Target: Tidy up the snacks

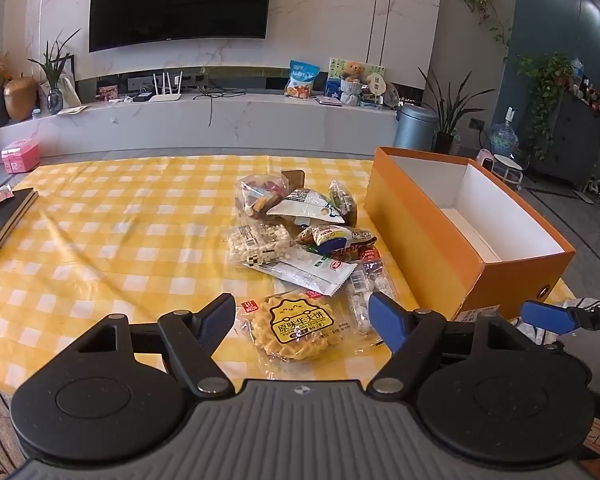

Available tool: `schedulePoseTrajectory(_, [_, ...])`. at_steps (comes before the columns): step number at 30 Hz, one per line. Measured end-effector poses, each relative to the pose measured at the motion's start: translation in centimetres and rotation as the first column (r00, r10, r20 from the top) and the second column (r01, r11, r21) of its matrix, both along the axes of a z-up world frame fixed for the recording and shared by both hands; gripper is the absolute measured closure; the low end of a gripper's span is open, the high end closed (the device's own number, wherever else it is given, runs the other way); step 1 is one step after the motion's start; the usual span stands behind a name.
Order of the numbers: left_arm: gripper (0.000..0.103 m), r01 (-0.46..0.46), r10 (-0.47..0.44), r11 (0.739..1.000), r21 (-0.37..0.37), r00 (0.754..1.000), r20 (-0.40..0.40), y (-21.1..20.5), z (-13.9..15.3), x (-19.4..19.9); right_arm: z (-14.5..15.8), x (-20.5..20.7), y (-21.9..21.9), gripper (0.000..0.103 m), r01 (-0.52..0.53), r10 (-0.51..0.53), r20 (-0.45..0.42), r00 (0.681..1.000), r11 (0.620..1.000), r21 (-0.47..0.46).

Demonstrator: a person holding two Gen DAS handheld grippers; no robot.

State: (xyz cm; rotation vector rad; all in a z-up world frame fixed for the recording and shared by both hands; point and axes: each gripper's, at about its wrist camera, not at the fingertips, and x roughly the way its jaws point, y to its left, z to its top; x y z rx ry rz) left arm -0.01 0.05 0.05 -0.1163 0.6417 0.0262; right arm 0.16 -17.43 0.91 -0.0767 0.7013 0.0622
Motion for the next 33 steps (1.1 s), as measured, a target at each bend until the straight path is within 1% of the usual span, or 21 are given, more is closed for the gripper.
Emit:
schedulePoseTrajectory(2, [0.014,0.002,-0.002,1.0,0.011,1.0,0.001,-0.09,0.0,0.0,0.01,-0.03,0.01,0.003,0.0,0.0,0.003,1.0,1.0,0.0])
schedulePoseTrajectory(9, [0.013,-0.001,0.001,1.0,0.007,1.0,-0.014,0.37,-0.01,0.3,-0.05,0.19,0.09,0.003,-0.002,0.002,-0.002,1.0,1.0,-0.003])
schedulePoseTrajectory(10, [0.014,-0.004,0.004,1.0,0.007,1.0,-0.014,0.33,0.01,0.02,0.3,-0.3,-0.22,0.003,-0.002,0.002,-0.003,1.0,1.0,-0.004])
schedulePoseTrajectory(13, [0.013,-0.007,0.007,1.0,0.019,1.0,-0.019,0.07,-0.12,0.01,0.04,0.08,-0.32,0.003,-0.005,0.005,-0.009,1.0,1.0,-0.007])
schedulePoseTrajectory(33, [0.013,-0.004,0.005,1.0,0.018,0.999,-0.034,0.07,-0.37,0.12,-0.47,-0.06,0.21,0.003,0.0,0.0,-0.012,1.0,1.0,-0.025])
